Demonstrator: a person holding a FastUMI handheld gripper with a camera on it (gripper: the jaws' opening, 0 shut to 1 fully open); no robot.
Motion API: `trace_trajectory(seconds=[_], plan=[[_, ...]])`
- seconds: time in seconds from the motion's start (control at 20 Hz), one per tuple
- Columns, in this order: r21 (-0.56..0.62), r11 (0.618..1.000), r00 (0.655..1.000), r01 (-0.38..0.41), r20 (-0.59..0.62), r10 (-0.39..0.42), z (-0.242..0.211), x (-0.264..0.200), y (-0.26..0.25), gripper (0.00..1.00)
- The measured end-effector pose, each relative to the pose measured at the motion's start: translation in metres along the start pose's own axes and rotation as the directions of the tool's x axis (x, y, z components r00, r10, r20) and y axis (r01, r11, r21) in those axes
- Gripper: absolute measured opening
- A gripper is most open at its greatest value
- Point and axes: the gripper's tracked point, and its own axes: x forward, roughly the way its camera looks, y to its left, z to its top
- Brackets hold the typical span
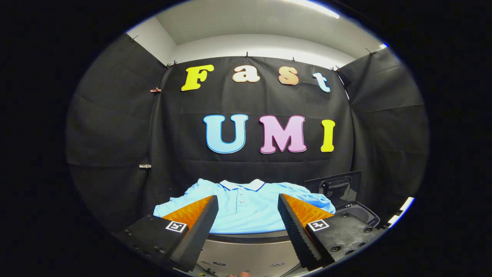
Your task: Put the clothes into the washing machine and then close the washing machine lid.
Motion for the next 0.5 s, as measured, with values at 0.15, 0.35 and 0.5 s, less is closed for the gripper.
trace_trajectory(seconds=[0.15,0.35,0.5], plan=[[0.002,1.0,1.0,-0.008,-0.017,0.008,-0.003,0.007,0.003,0.98],[0.017,0.999,0.998,-0.031,-0.062,0.032,-0.007,0.023,0.011,0.97],[0.025,1.0,0.998,-0.015,-0.062,0.016,0.005,0.041,0.009,0.98]])
